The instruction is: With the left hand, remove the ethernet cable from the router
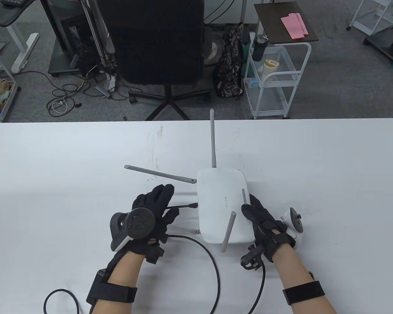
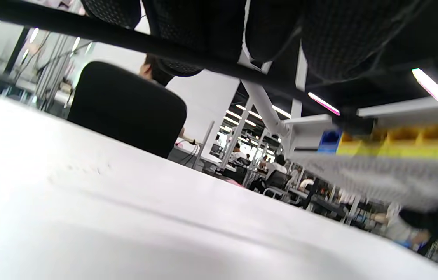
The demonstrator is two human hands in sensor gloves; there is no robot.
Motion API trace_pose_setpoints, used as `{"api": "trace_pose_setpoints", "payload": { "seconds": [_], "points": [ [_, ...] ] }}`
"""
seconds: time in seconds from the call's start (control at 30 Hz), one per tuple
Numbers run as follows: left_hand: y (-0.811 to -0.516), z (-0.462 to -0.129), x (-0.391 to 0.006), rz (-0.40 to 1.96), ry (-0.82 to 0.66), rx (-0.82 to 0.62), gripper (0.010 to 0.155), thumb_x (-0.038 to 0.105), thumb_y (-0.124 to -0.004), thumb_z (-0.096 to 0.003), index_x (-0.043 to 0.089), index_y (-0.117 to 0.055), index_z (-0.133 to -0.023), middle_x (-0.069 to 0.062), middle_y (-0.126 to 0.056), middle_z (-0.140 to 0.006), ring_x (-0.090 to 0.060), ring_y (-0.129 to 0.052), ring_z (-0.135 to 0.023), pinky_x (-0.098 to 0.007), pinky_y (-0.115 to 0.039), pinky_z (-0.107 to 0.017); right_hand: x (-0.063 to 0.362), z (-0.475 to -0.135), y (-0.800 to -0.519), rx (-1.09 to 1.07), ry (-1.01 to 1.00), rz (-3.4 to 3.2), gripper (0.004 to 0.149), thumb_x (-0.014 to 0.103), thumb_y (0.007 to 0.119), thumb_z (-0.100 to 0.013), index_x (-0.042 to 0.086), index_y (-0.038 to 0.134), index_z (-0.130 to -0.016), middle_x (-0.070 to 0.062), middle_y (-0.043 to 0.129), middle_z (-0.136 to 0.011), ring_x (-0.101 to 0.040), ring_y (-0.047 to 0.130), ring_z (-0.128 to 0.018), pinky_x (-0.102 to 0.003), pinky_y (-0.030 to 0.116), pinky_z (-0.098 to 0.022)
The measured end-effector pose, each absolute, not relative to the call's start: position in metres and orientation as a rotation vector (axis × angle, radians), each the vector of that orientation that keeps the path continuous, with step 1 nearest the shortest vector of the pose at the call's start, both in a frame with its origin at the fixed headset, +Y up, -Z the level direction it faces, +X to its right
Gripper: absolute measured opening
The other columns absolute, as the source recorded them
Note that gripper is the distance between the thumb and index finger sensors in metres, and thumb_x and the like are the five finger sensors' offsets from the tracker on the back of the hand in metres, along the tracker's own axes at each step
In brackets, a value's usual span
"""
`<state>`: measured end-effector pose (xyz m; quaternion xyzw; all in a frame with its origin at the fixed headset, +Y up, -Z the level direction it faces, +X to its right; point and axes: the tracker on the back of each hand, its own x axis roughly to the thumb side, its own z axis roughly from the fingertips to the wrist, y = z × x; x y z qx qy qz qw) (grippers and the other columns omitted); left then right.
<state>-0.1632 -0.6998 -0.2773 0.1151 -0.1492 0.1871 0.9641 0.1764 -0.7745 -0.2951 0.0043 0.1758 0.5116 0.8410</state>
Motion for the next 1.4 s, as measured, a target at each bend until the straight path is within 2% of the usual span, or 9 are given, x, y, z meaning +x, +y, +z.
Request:
{"api": "trace_pose_setpoints", "payload": {
  "seconds": [0.07,0.23,0.37,0.5,0.6,0.67,0.93,1.2,1.4],
  "points": [
    [-0.699,-0.273,-0.155,0.362,-0.325,0.304,0.062,0.050,-0.087,-0.0449,0.037,-0.070,-0.103,0.001,-0.074,-0.108,-0.024,-0.087,-0.097,-0.057,-0.060,-0.078,0.172,-0.293,-0.775,0.000,0.392,1.044,0.075,0.026,0.065,-0.061,-0.001,0.010,-0.104,-0.034,0.061,-0.090,-0.042,0.098,-0.060,-0.042,0.094,-0.036],
    [-0.695,-0.264,-0.138,0.296,-0.330,0.399,0.060,0.048,-0.092,-0.0418,0.041,-0.074,-0.099,0.006,-0.081,-0.102,-0.019,-0.093,-0.092,-0.054,-0.063,-0.078,0.155,-0.287,-0.775,0.009,0.452,0.962,0.077,0.025,0.063,-0.061,0.002,0.003,-0.102,-0.036,0.057,-0.091,-0.043,0.097,-0.060,-0.043,0.094,-0.037],
    [-0.694,-0.261,-0.136,0.259,-0.323,0.484,0.056,0.050,-0.092,-0.0383,0.039,-0.080,-0.092,0.010,-0.097,-0.081,-0.010,-0.106,-0.067,-0.046,-0.075,-0.071,0.146,-0.282,-0.775,-0.007,0.478,0.946,0.077,0.025,0.062,-0.061,0.001,0.001,-0.101,-0.037,0.054,-0.092,-0.043,0.097,-0.061,-0.043,0.094,-0.037],
    [-0.692,-0.257,-0.138,0.244,-0.340,0.543,0.052,0.049,-0.092,-0.0378,0.043,-0.080,-0.088,0.011,-0.098,-0.078,-0.009,-0.107,-0.061,-0.045,-0.077,-0.070,0.143,-0.282,-0.780,-0.038,0.500,0.887,0.077,0.025,0.062,-0.062,0.003,0.000,-0.101,-0.041,0.043,-0.095,-0.043,0.097,-0.060,-0.043,0.095,-0.036],
    [-0.688,-0.253,-0.137,0.246,-0.368,0.614,0.051,0.049,-0.093,-0.0376,0.045,-0.080,-0.086,0.013,-0.098,-0.078,-0.005,-0.107,-0.056,-0.042,-0.080,-0.067,0.145,-0.283,-0.781,-0.032,0.514,0.867,0.074,0.024,0.062,-0.062,0.013,0.003,-0.105,-0.040,0.043,-0.095,-0.043,0.098,-0.060,-0.043,0.095,-0.036],
    [-0.686,-0.251,-0.136,0.240,-0.383,0.631,0.050,0.049,-0.093,-0.0377,0.046,-0.080,-0.086,0.014,-0.098,-0.079,-0.005,-0.107,-0.054,-0.041,-0.081,-0.065,0.146,-0.285,-0.781,-0.021,0.512,0.888,0.073,0.025,0.061,-0.062,0.013,0.005,-0.107,-0.040,0.047,-0.094,-0.042,0.099,-0.058,-0.041,0.096,-0.035],
    [-0.687,-0.250,-0.133,0.242,-0.432,0.619,0.050,0.050,-0.094,-0.0359,0.046,-0.081,-0.084,0.014,-0.099,-0.077,-0.002,-0.106,-0.043,-0.037,-0.086,-0.059,0.153,-0.288,-0.783,-0.002,0.542,0.904,0.073,0.025,0.061,-0.062,0.009,0.005,-0.107,-0.040,0.050,-0.093,-0.040,0.100,-0.057,-0.040,0.096,-0.033],
    [-0.686,-0.252,-0.135,0.286,-0.451,0.582,0.049,0.049,-0.097,-0.0349,0.045,-0.084,-0.082,0.012,-0.101,-0.075,-0.001,-0.109,-0.039,-0.034,-0.091,-0.056,0.154,-0.287,-0.780,-0.010,0.547,0.924,0.073,0.025,0.061,-0.062,0.008,0.005,-0.106,-0.040,0.051,-0.092,-0.040,0.100,-0.055,-0.039,0.097,-0.032],
    [-0.684,-0.255,-0.137,0.398,-0.519,0.526,0.048,0.044,-0.100,-0.0333,0.040,-0.088,-0.080,0.006,-0.101,-0.070,-0.003,-0.105,-0.024,-0.033,-0.095,-0.048,0.156,-0.288,-0.780,0.003,0.563,0.931,0.074,0.026,0.062,-0.062,0.007,0.006,-0.106,-0.040,0.052,-0.092,-0.039,0.101,-0.053,-0.038,0.097,-0.031]
  ]
}}
